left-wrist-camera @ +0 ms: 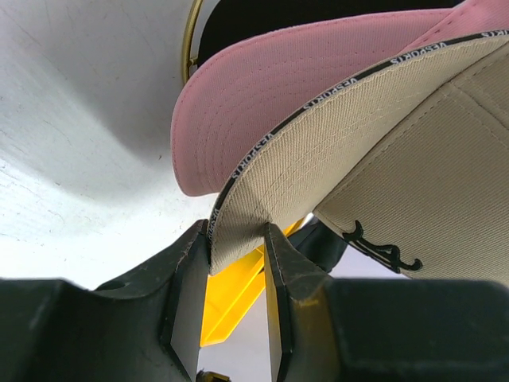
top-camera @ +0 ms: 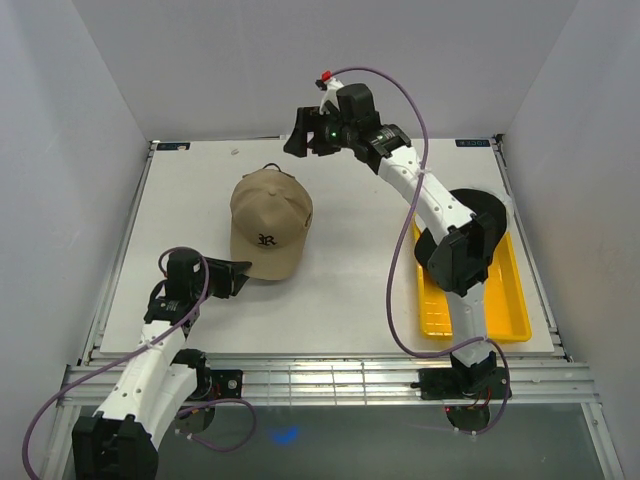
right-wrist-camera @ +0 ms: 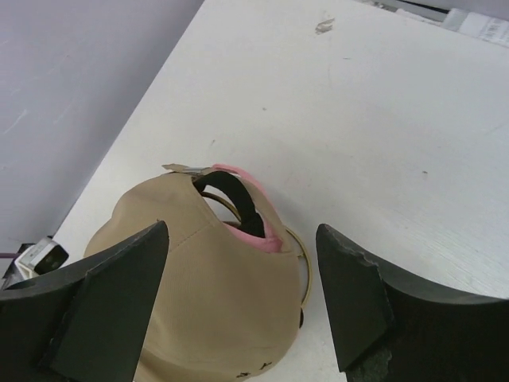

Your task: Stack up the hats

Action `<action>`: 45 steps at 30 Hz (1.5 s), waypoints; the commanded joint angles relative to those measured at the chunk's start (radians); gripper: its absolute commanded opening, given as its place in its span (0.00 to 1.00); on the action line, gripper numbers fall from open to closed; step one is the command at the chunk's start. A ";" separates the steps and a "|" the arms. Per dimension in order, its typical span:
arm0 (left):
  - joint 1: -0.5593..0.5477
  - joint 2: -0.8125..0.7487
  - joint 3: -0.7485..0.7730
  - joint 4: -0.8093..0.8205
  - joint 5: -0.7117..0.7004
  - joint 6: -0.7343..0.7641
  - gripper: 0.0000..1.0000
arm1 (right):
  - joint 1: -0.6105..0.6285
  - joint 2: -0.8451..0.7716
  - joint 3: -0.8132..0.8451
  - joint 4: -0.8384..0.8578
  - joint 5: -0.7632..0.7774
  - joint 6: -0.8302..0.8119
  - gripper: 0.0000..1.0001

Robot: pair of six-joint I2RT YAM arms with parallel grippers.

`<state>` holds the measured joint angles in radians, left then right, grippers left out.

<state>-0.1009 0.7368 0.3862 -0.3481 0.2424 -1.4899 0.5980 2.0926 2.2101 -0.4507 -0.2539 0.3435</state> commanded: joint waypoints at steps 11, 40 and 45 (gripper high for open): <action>-0.003 0.064 0.069 -0.169 -0.037 -0.030 0.35 | 0.068 0.032 -0.216 0.233 -0.139 0.052 0.75; -0.002 0.064 0.079 -0.215 -0.043 -0.036 0.34 | 0.069 0.150 -0.291 0.107 -0.053 0.107 0.59; -0.002 0.059 0.074 -0.219 -0.043 -0.038 0.34 | 0.069 0.150 -0.316 0.104 -0.047 0.109 0.57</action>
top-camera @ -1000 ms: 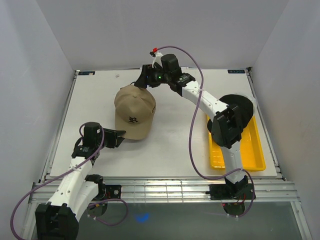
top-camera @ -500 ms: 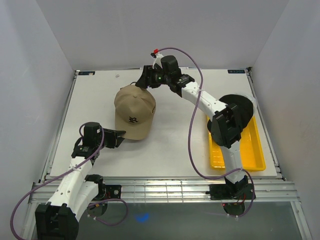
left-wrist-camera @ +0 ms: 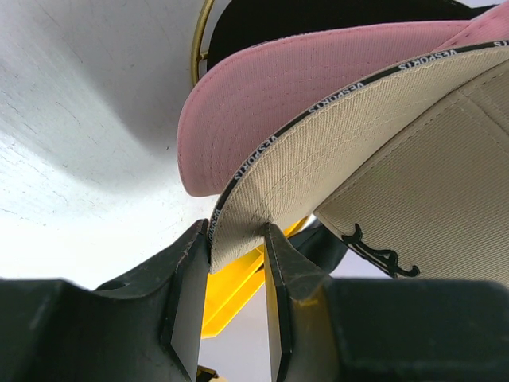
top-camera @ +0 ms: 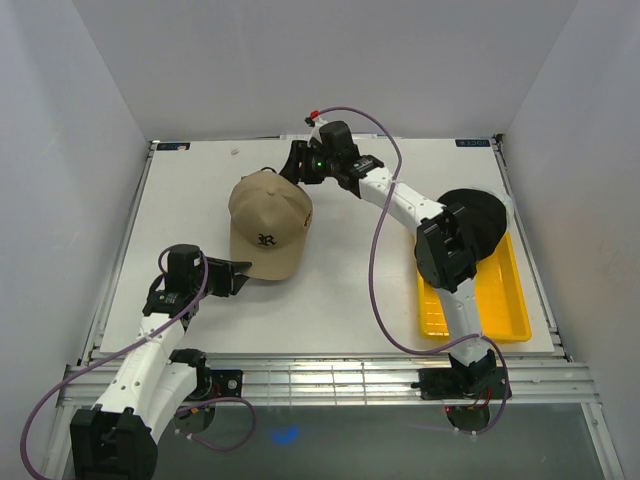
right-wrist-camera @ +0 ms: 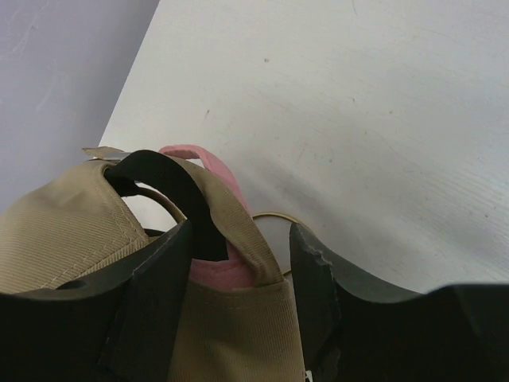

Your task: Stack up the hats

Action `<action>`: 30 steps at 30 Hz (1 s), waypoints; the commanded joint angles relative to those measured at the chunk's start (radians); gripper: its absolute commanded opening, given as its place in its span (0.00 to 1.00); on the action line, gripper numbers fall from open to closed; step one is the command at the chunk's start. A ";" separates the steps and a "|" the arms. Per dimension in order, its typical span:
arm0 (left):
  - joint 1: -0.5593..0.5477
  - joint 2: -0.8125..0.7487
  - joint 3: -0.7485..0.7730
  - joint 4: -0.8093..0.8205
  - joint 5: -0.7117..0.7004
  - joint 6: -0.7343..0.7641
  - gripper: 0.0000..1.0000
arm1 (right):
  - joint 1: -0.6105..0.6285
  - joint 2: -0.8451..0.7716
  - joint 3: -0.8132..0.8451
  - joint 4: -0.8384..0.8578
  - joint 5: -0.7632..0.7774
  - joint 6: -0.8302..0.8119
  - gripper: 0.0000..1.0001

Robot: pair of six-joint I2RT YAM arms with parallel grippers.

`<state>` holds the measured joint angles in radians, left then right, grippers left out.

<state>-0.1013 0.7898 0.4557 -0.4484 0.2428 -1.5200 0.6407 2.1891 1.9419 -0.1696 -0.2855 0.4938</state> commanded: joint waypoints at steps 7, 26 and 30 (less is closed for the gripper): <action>-0.002 0.008 0.000 -0.131 -0.057 -0.014 0.34 | 0.027 0.054 -0.072 -0.179 -0.012 -0.041 0.44; -0.003 0.109 -0.006 -0.208 -0.140 -0.011 0.25 | 0.025 0.081 -0.069 -0.291 0.068 -0.054 0.15; -0.001 0.130 -0.018 -0.227 -0.137 -0.012 0.26 | 0.025 0.084 -0.047 -0.303 0.068 -0.055 0.15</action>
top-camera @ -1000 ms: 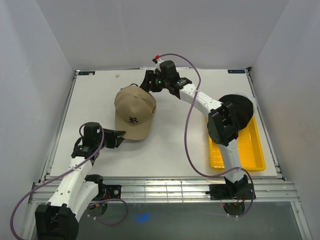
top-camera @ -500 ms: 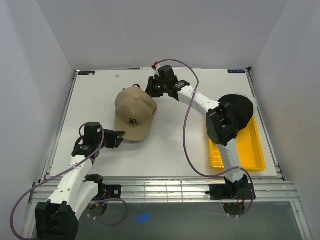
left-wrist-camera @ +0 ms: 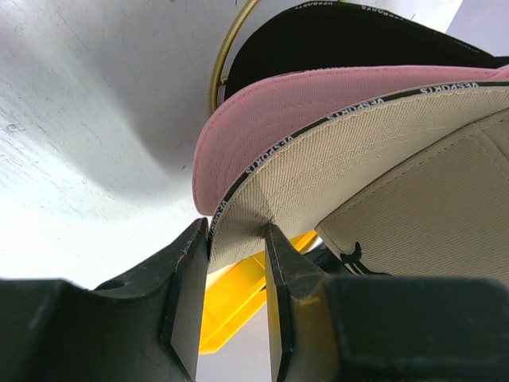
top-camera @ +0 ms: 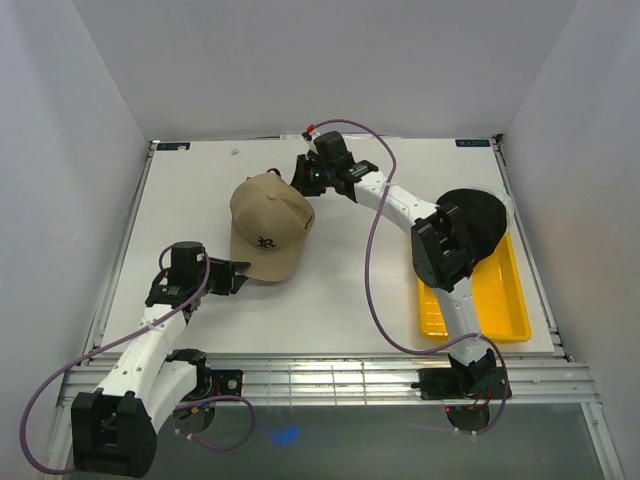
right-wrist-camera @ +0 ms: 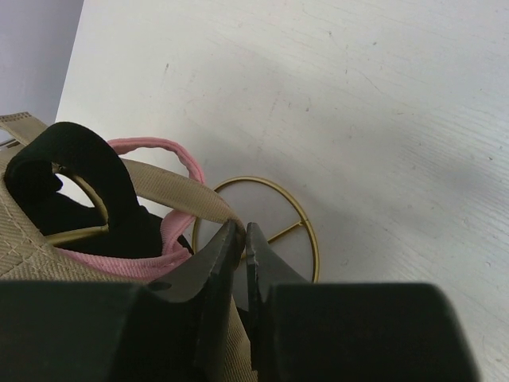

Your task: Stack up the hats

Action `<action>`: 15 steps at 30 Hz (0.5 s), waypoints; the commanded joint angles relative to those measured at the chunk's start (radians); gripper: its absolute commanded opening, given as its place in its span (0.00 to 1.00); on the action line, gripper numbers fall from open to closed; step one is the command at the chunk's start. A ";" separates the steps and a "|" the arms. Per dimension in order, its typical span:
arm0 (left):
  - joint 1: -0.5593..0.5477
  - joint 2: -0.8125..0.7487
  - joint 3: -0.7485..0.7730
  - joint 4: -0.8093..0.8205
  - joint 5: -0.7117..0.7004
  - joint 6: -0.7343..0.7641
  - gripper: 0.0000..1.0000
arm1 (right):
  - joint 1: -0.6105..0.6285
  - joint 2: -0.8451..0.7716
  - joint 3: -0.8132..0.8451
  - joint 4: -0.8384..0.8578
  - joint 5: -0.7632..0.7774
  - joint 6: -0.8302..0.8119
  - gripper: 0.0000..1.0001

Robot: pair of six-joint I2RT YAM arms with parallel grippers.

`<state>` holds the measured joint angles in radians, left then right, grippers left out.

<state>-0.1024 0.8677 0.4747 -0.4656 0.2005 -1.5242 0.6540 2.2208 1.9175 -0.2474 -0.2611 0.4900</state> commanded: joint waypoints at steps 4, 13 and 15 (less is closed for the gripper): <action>0.000 0.070 -0.045 -0.223 -0.095 -0.013 0.34 | 0.013 0.051 -0.014 -0.230 0.040 -0.051 0.15; 0.000 0.073 -0.022 -0.232 -0.107 0.019 0.64 | 0.012 0.030 0.003 -0.233 0.030 -0.053 0.16; 0.000 0.074 -0.012 -0.234 -0.104 0.029 0.70 | 0.012 0.030 0.017 -0.237 0.028 -0.051 0.16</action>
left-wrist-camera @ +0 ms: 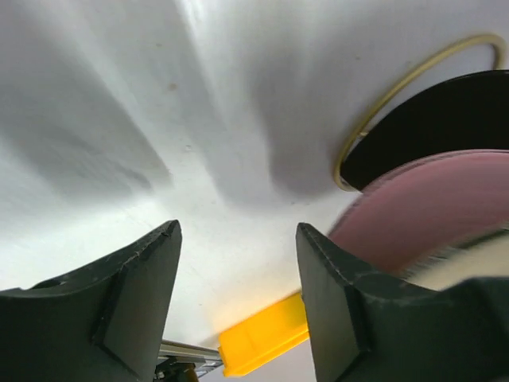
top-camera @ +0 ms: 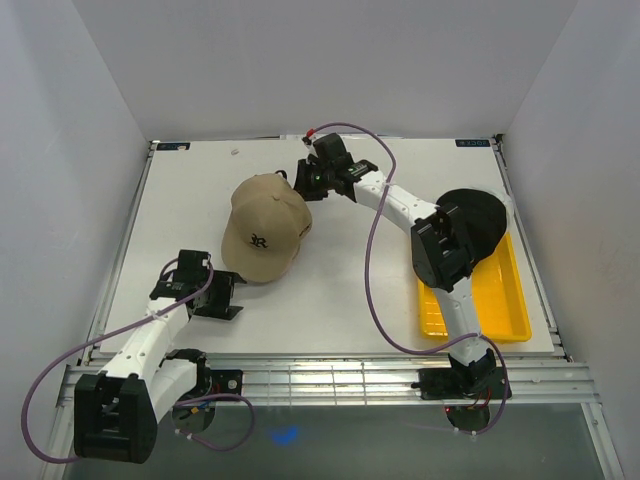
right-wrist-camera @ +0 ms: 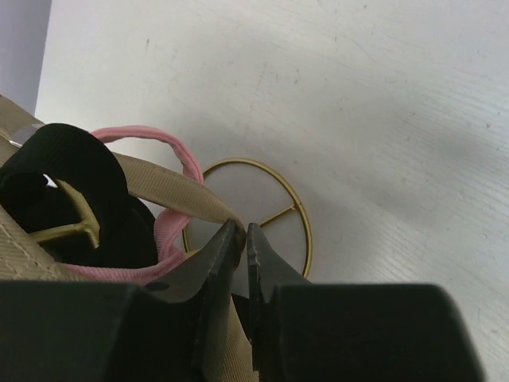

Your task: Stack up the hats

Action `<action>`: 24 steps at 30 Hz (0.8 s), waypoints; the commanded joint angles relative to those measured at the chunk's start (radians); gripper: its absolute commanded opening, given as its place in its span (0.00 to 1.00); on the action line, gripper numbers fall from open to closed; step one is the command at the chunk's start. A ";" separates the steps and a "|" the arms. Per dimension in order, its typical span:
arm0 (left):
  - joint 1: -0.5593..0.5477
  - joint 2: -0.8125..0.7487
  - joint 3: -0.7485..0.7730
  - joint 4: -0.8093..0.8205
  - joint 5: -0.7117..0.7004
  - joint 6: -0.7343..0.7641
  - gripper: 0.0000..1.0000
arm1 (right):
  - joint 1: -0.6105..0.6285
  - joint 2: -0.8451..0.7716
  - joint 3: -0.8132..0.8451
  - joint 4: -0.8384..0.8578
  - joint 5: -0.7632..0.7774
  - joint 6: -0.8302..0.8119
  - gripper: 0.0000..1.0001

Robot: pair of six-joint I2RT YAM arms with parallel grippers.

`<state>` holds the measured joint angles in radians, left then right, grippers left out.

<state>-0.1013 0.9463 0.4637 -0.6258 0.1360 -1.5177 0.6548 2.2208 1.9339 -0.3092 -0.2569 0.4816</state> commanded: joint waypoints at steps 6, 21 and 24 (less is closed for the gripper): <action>-0.001 -0.047 0.042 -0.097 -0.045 0.054 0.76 | 0.011 0.017 0.048 -0.197 0.022 -0.038 0.25; -0.001 -0.121 0.216 -0.227 -0.038 0.123 0.80 | -0.020 -0.076 0.169 -0.219 0.011 -0.025 0.63; -0.001 -0.144 0.250 -0.255 -0.047 0.136 0.80 | -0.027 -0.098 0.168 -0.220 0.016 -0.021 0.66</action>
<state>-0.1013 0.8368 0.6647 -0.8291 0.1112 -1.4101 0.6346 2.2051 2.0590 -0.5285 -0.2375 0.4629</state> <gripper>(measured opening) 0.799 0.659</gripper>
